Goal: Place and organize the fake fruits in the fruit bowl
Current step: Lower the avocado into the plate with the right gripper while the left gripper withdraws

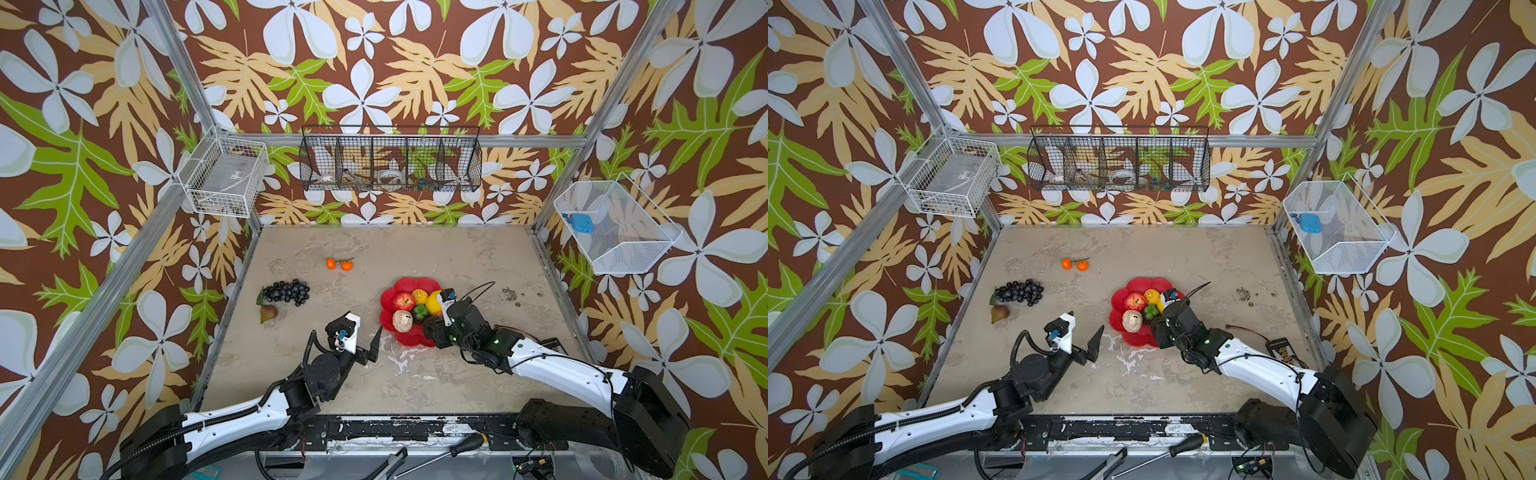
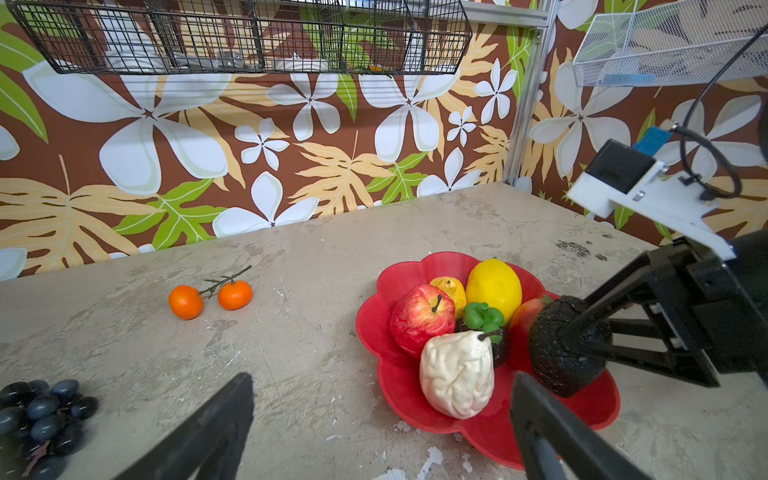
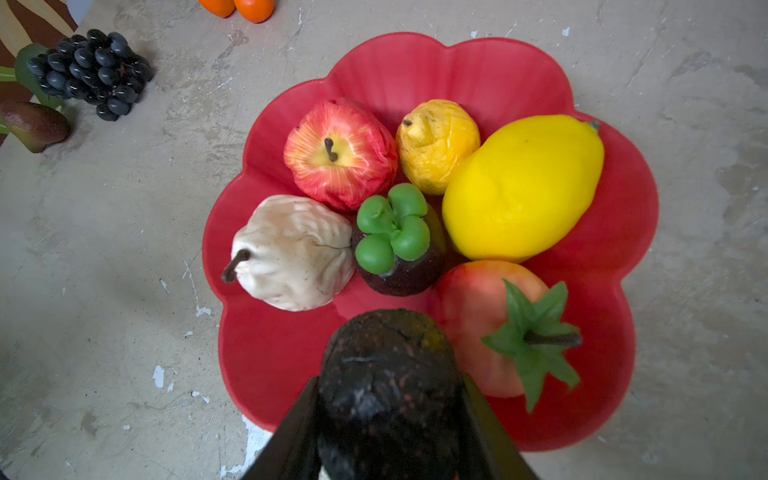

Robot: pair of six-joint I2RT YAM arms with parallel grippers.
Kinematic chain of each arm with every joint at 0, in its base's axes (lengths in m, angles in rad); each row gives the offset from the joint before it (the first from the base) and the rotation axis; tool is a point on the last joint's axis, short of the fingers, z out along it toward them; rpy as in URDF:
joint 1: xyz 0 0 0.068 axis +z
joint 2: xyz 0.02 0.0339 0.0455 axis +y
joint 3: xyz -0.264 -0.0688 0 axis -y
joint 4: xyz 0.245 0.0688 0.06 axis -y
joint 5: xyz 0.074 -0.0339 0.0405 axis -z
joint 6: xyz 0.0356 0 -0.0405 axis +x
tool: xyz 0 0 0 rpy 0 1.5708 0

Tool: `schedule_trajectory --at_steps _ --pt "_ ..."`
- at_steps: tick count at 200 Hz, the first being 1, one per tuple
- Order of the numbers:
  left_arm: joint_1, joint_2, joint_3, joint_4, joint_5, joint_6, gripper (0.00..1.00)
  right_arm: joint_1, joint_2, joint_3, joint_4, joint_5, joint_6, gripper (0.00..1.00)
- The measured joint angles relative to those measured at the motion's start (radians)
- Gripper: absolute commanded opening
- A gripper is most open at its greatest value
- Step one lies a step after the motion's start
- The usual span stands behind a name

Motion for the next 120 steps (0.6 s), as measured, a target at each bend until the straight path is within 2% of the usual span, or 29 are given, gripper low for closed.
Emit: schedule_trajectory --at_steps 120 --pt "0.001 -0.008 -0.014 0.026 0.016 0.0 0.97 0.026 0.051 -0.048 0.098 0.041 0.063 0.5"
